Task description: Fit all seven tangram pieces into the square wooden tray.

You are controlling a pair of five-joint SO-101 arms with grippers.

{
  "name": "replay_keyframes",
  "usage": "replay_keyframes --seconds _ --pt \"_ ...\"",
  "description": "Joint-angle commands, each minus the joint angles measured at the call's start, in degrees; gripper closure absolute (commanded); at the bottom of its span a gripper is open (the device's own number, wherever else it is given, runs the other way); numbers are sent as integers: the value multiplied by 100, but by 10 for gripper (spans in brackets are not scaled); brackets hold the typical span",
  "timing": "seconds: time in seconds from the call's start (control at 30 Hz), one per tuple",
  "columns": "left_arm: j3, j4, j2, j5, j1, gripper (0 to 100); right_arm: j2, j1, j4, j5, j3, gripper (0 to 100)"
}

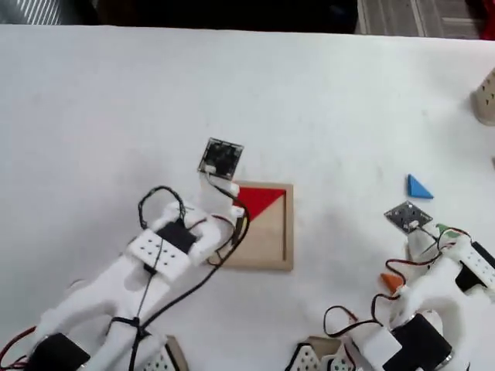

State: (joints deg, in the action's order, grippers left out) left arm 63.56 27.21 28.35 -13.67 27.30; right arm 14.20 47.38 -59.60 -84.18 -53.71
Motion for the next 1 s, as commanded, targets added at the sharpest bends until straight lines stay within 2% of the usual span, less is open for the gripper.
replay_keyframes --seconds 0.0,0.13,0.27,0.53,0.77,0.97 --pt "-35 -132 233 0 -57 976 101 -75 -31 -35 26 985" --pt "-35 -141 233 0 -57 976 101 -154 -505 598 343 981" --pt "-44 -141 233 0 -57 976 101 -365 -1437 1345 976 981" --pt "-88 -167 233 0 -330 976 101 -1174 -2791 2963 1969 981" --pt "-70 -624 233 0 -919 976 92 -2141 -2712 5037 2277 981" --pt "-70 -633 233 0 -1226 976 40 -3108 -2290 6127 2268 981"
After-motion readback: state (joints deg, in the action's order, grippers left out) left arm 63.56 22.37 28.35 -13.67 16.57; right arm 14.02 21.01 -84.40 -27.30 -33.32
